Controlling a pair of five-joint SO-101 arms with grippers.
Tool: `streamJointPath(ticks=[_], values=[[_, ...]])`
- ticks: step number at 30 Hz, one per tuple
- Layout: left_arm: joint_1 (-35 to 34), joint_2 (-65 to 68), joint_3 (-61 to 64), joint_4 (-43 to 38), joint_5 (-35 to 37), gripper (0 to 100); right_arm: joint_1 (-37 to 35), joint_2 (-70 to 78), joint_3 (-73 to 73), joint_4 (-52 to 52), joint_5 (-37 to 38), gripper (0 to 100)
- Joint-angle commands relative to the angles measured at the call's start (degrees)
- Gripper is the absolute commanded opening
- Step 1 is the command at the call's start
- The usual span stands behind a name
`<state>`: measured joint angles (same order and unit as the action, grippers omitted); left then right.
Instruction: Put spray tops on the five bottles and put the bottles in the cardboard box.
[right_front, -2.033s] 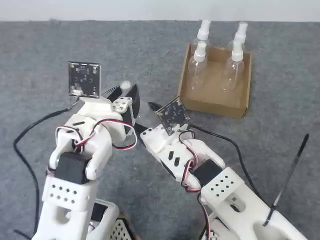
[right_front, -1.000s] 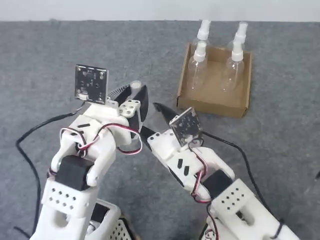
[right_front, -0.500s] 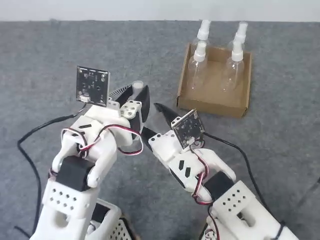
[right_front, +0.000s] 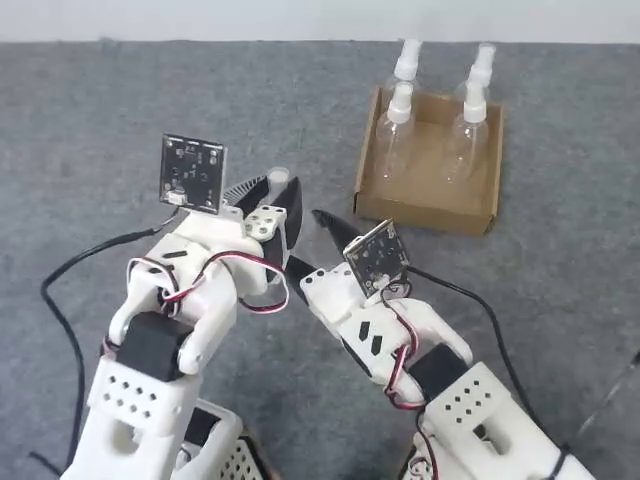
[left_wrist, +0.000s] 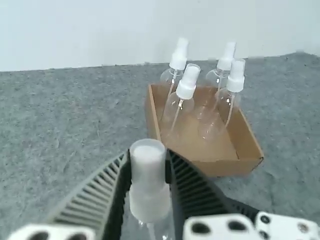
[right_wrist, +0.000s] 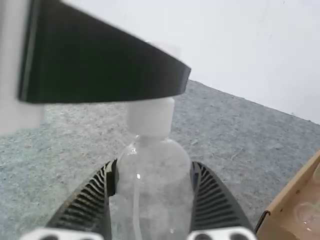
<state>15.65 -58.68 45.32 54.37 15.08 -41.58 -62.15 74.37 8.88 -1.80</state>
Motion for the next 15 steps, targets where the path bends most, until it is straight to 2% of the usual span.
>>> streamJointPath(ticks=[1,15], values=[[0.3,0.0,0.2,-0.5,0.3,6,2.2,-3.7,-1.8,-0.9,-0.2,0.6],[0.3,-0.1,-0.3,-0.6,0.2,6,2.2,-4.2,-2.2,-0.9,-0.2,0.6]])
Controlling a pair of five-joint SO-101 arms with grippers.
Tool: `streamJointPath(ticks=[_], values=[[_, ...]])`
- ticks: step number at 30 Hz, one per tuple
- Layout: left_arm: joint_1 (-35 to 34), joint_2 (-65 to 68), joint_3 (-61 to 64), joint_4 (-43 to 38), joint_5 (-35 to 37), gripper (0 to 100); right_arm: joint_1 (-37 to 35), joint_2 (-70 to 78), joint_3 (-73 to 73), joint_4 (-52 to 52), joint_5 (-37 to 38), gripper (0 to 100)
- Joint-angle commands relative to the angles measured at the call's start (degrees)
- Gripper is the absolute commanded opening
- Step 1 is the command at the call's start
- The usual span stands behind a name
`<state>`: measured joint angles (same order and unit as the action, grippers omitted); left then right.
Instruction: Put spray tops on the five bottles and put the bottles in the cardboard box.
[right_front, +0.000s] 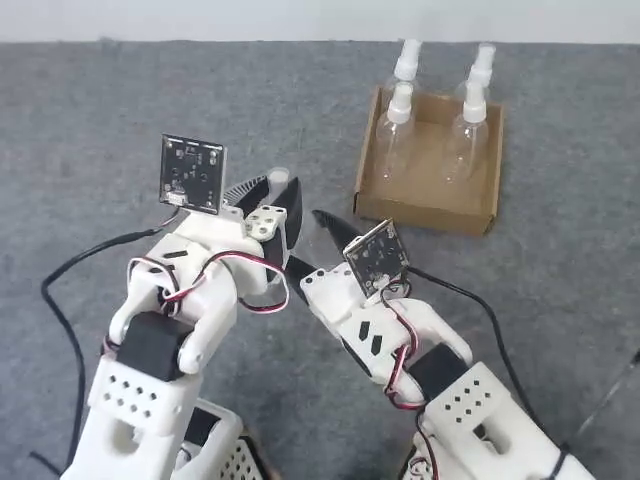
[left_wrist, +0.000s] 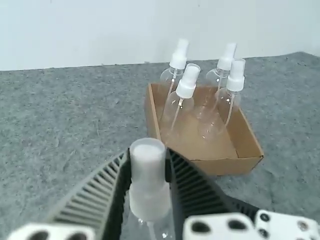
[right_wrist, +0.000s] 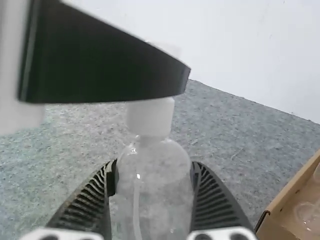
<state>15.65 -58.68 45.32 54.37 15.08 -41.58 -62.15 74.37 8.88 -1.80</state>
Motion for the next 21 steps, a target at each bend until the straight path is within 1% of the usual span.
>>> streamJointPath(ticks=[1,5,7,13,17,19,21], values=[[0.3,-0.1,-0.3,-0.6,0.2,7,2.2,-4.2,-2.1,-0.9,-0.2,0.6],[0.2,0.2,-2.2,0.8,0.2,15,2.1,-4.2,-1.8,-0.9,-0.2,0.6],[0.2,0.3,-3.9,2.2,0.1,17,2.1,-4.2,-1.8,-0.9,-0.2,0.6],[-0.3,0.4,-11.5,4.2,-0.4,17,2.2,-4.2,-0.7,-0.8,-0.2,0.6],[-0.7,-0.1,-18.1,8.1,-3.4,17,2.3,-4.2,-0.4,-0.8,-0.2,0.6],[-3.0,-0.2,-20.9,9.6,-3.9,17,2.4,-4.0,-0.4,-0.8,-0.2,0.6],[-6.7,-0.2,-22.8,10.6,-3.9,17,3.0,-3.7,-0.8,-0.6,-0.2,0.6]])
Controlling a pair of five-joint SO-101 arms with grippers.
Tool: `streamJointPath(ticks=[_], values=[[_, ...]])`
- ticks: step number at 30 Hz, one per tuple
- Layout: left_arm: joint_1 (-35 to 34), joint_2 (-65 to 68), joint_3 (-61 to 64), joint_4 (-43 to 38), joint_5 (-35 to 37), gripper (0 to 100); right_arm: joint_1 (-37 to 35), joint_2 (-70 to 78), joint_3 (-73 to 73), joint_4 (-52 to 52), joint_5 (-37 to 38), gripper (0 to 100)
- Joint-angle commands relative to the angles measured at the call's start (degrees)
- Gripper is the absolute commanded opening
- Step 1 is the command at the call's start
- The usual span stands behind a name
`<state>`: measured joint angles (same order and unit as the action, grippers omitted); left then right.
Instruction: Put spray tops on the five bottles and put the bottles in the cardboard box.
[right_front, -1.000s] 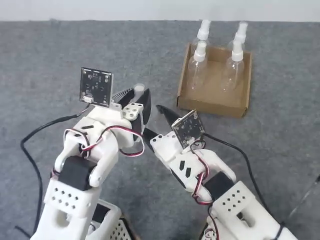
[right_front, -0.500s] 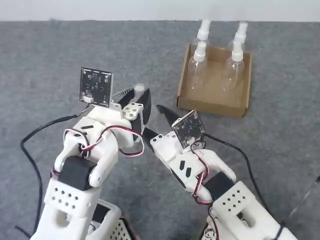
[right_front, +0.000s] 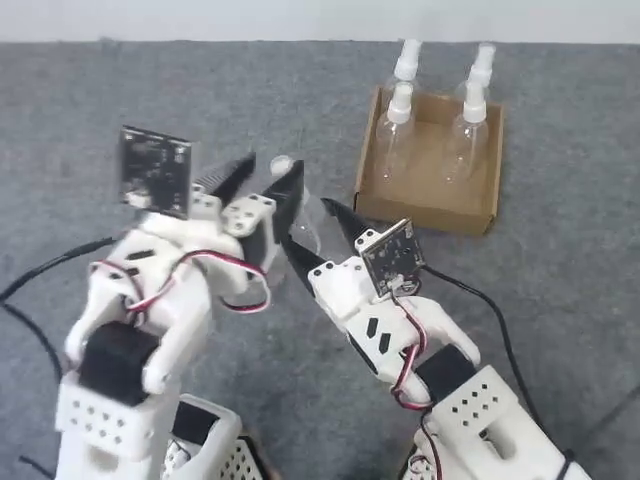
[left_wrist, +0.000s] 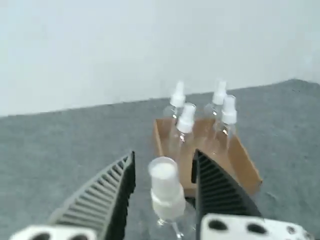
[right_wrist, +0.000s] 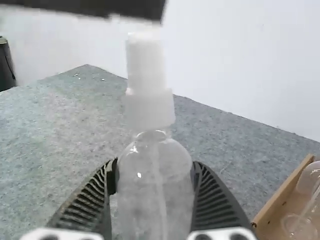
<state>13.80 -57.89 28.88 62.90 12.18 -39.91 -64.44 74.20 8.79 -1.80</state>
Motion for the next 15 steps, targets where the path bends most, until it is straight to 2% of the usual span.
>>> streamJointPath(ticks=[1,5,7,15], values=[[-7.0,-1.0,-6.8,2.9,-1.0,17,2.2,-1.5,-1.3,0.7,-0.2,0.6],[-13.5,-1.1,-4.8,6.0,-1.6,17,5.9,-1.2,-10.3,11.0,-0.7,0.6],[-14.3,-2.6,-0.7,6.1,-4.0,17,6.5,-0.5,-15.4,14.5,-0.7,0.6],[-13.9,-22.2,27.1,-4.4,-9.1,17,6.8,19.2,-32.4,17.2,-0.7,0.6]])
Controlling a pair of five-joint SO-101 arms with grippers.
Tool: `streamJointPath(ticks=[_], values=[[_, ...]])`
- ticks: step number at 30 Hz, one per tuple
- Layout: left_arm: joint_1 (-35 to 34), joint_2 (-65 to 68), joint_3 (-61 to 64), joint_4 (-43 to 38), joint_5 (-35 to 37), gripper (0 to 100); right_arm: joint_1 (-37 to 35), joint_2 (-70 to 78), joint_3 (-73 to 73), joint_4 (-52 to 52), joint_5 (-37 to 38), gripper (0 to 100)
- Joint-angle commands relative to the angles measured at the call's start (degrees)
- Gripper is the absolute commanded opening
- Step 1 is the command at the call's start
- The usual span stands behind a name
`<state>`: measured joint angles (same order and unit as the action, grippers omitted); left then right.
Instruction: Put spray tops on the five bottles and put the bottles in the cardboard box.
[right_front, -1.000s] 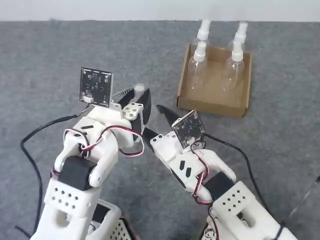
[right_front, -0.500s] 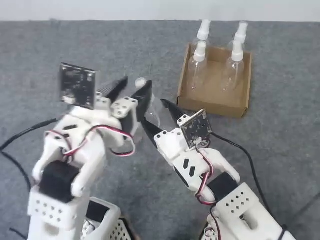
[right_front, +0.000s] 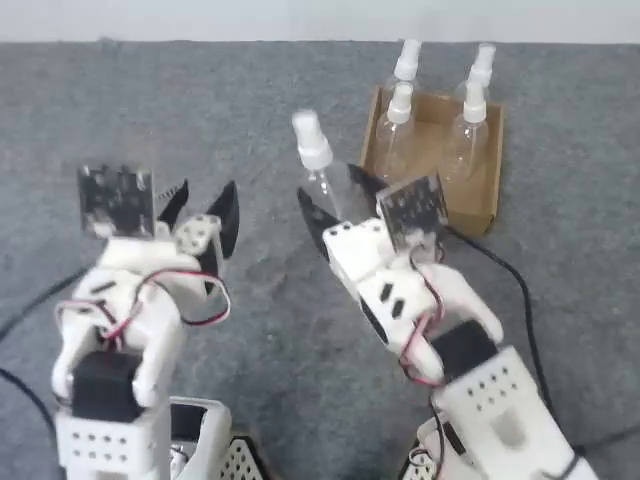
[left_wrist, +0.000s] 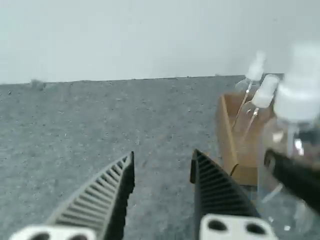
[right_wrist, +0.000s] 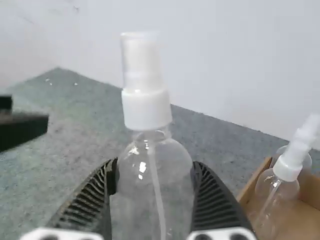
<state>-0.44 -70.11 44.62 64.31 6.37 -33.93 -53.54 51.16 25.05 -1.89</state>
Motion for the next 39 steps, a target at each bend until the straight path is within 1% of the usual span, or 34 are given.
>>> streamJointPath(ticks=[1,3,5,8,10,13,20,24,28,32,36,38,39], values=[[0.9,-12.0,14.2,-6.7,-3.8,17,0.8,11.5,-12.1,2.1,-0.6,0.6],[2.1,-15.0,18.9,-7.6,-4.0,19,0.7,17.4,-18.2,5.1,-0.6,0.6],[5.0,-16.7,22.2,-7.8,-4.0,24,0.5,22.0,-24.0,8.2,-1.1,0.6],[9.1,-17.3,24.8,-7.8,-4.0,31,0.4,26.7,-32.1,13.5,-4.9,0.6],[10.5,-17.3,25.1,-8.4,-4.0,32,0.4,28.5,-36.3,18.0,-6.0,0.6],[10.9,-17.3,26.6,-11.3,-4.0,33,-1.2,29.1,-40.1,23.9,-5.9,0.6],[10.9,-17.3,27.6,-13.0,-4.0,33,-5.3,29.1,-44.4,37.1,-6.2,0.6],[10.9,-17.3,27.7,-13.0,-4.0,33,-6.8,25.0,-44.7,40.0,-6.2,0.6],[11.0,-17.3,27.7,-13.0,-4.0,32,-6.7,19.7,-44.7,43.1,-6.0,0.6],[11.0,-17.3,27.7,-12.8,-4.0,32,-6.7,17.6,-44.7,47.1,-5.9,0.6],[11.0,-17.3,27.7,-12.7,-4.0,32,-5.5,18.0,-44.7,48.2,-5.8,0.6],[11.0,-17.3,27.9,-12.3,-4.0,32,-2.4,17.6,-45.0,48.4,-5.5,0.6],[11.0,-17.7,28.4,-12.0,-3.9,32,-0.2,17.3,-45.3,48.4,-4.0,0.6]])
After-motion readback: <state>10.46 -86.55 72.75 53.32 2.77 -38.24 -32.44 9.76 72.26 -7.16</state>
